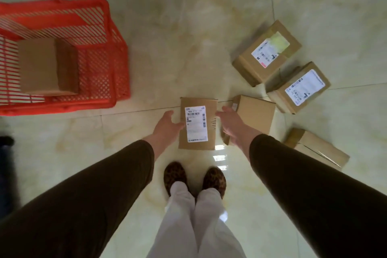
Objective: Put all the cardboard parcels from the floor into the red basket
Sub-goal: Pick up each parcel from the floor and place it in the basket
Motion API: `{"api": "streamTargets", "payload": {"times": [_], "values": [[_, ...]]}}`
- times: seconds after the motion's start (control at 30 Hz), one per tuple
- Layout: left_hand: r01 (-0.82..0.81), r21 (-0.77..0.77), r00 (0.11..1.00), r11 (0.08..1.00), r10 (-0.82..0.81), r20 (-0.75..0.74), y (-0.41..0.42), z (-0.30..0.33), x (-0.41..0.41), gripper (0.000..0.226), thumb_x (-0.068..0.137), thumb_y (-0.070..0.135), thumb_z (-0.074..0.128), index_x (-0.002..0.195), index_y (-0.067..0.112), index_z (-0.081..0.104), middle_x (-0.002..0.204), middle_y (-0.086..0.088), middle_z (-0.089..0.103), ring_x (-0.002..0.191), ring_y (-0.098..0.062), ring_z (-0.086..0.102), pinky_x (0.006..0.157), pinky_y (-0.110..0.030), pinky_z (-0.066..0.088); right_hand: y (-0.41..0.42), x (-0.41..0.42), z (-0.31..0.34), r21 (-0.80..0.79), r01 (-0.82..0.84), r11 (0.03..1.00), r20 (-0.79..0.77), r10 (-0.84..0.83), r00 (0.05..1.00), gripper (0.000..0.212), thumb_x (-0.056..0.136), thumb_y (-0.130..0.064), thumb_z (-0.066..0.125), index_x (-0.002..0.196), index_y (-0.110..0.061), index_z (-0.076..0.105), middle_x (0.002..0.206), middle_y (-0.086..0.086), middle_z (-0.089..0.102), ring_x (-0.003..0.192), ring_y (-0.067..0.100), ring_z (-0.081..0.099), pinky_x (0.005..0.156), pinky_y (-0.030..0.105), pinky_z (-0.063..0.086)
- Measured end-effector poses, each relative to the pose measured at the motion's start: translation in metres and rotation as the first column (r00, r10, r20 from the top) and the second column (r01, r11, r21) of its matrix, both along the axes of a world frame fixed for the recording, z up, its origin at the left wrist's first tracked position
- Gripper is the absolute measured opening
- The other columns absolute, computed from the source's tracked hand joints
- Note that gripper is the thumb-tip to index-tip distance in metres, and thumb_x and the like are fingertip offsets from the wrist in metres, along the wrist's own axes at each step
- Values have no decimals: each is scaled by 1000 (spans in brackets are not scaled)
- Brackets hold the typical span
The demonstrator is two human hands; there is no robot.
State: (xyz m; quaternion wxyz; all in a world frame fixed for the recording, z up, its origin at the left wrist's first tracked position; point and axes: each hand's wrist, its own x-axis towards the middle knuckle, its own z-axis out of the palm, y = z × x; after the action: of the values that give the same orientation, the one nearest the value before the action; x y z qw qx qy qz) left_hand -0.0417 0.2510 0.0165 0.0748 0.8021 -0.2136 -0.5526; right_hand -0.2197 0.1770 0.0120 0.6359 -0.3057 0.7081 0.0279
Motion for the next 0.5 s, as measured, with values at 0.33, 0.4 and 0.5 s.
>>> {"api": "streamTargets", "payload": {"times": [0.33,0.4,0.5], "values": [[-190,88,931,978,208,-299,10,-84,-8,55,91,17,63,143,16,47,134,1,64,124,-26,57,107,-44,41,7,9,-68,146,-100,984,19,99,995,63,98,-28,53,155,-23,27,136,9,56,112,27,52,93,44,46],[-223,79,911,972,236,-337,7,-68,-9,51,94,11,60,142,14,43,132,4,62,121,-21,55,101,-37,39,7,11,-60,121,-85,989,9,84,996,63,97,-29,53,155,-26,27,145,10,54,120,30,52,99,47,43],[-300,1,891,954,280,-358,1,-36,-4,51,99,3,54,145,17,38,123,6,59,117,-20,56,86,-28,41,1,15,-33,36,-49,998,30,48,998,57,100,-24,51,154,-28,31,137,1,58,122,28,53,100,46,41]]}}
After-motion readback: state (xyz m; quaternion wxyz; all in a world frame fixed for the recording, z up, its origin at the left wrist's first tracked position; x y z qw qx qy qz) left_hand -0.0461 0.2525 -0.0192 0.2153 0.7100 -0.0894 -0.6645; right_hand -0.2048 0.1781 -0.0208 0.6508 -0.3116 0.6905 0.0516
